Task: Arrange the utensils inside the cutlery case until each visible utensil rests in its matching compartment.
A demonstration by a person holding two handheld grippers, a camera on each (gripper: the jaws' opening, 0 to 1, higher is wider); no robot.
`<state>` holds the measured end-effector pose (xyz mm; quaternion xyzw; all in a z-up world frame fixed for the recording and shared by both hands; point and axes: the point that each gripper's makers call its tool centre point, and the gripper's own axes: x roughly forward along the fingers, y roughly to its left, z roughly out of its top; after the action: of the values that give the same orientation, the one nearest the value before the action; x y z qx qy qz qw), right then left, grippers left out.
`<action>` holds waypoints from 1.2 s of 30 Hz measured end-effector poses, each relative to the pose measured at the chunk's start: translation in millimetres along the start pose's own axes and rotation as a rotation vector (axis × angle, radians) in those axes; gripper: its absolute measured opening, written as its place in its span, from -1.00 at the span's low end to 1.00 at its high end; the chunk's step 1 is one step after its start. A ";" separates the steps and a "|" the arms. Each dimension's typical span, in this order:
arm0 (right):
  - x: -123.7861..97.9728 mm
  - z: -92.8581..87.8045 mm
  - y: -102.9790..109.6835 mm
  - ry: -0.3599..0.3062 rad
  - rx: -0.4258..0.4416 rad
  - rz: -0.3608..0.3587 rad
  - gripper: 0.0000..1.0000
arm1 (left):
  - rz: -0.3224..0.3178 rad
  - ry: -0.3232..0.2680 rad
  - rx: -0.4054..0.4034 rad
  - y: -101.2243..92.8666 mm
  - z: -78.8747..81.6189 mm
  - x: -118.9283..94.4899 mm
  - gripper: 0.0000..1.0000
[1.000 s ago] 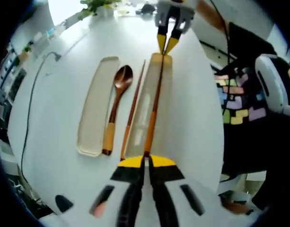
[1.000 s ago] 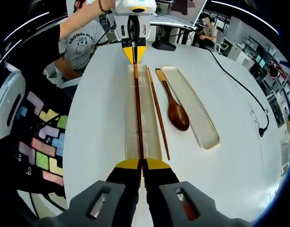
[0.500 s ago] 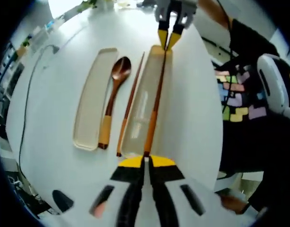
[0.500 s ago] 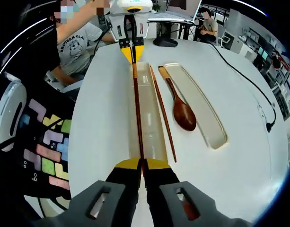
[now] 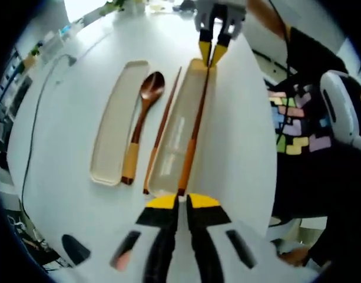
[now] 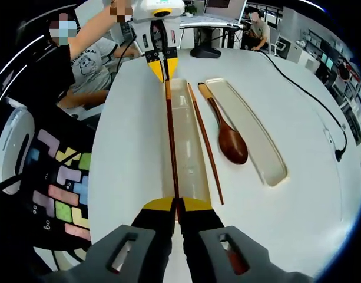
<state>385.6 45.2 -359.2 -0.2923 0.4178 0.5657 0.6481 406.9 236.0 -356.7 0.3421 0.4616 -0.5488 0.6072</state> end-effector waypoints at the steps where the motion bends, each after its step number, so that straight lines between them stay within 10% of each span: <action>1: 0.3 0.4 0.3 -0.002 0.003 0.002 -0.97 | 0.000 -0.001 0.000 -0.2 -0.2 0.0 -0.88; 36: 7.7 7.7 -9.1 -0.013 0.034 0.002 -0.96 | 0.040 -0.084 -0.067 13.0 8.8 -1.0 -0.81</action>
<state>396.2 53.9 -363.1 -0.2771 0.4233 0.5610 0.6552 421.3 230.4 -354.0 0.3072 0.4469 -0.5346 0.6482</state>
